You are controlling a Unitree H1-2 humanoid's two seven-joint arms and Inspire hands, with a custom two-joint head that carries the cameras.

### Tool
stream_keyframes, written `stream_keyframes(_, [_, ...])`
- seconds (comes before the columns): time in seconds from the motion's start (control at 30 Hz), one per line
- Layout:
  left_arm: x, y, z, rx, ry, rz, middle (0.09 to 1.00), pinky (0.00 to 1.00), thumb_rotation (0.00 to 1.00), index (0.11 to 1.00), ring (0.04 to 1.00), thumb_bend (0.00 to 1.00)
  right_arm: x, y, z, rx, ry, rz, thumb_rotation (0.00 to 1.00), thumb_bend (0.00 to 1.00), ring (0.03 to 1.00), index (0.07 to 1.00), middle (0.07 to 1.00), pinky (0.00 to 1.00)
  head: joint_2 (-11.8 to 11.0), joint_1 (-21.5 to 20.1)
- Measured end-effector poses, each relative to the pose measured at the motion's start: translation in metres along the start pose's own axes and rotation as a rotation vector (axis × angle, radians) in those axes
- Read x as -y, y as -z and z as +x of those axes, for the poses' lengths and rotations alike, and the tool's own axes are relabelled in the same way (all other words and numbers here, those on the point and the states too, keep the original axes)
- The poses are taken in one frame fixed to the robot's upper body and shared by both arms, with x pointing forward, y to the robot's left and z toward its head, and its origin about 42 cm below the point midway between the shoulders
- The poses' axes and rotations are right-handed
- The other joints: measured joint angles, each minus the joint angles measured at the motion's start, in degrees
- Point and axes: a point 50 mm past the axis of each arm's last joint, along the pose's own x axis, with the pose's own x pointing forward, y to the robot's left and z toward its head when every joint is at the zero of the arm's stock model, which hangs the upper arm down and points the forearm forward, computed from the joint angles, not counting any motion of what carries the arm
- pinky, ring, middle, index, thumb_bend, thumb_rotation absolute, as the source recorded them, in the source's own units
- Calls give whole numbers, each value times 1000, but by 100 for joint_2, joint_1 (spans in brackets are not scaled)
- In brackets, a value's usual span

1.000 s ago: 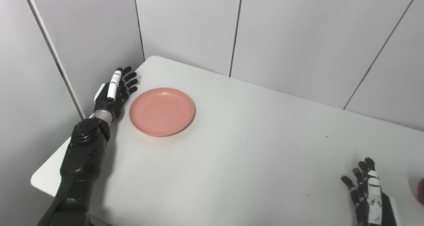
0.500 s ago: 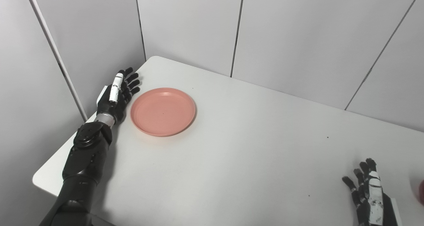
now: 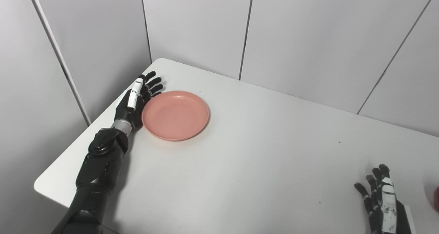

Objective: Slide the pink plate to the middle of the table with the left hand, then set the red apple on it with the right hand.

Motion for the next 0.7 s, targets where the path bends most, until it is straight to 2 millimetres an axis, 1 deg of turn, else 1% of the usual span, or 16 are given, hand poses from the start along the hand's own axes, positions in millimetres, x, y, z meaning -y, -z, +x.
stream_keyframes(0.13, [3,1,-3,-1,11,7,888,880,1000,874,887,324,0,0,0,0,1,0,1000,111,1000,1000,1000,1000,0,0])
stream_keyframes(0.27, [11,3,-5,-6,28,-2,893,892,1000,878,894,304,0,0,0,0,4,-7,1000,103,1000,1000,1000,1000,18,-26])
stream_keyframes(0.4, [22,4,-5,-12,40,-6,889,882,1000,863,888,283,-1,0,0,0,5,-3,1000,111,1000,1000,1000,1000,26,-35])
stream_keyframes(0.5, [33,6,-5,-16,54,-14,898,896,1000,875,896,288,-1,0,0,0,4,-2,1000,114,1000,1000,1000,1000,26,-35])
stream_keyframes(0.6, [44,7,-5,-24,67,-28,893,894,1000,868,892,296,-1,0,0,0,5,-4,1000,111,1000,1000,1000,1000,35,-53])
stream_keyframes(0.7, [50,9,-5,-28,79,-35,910,919,1000,890,910,281,-1,0,0,0,5,-7,1000,115,1000,1000,1000,1000,53,-96])
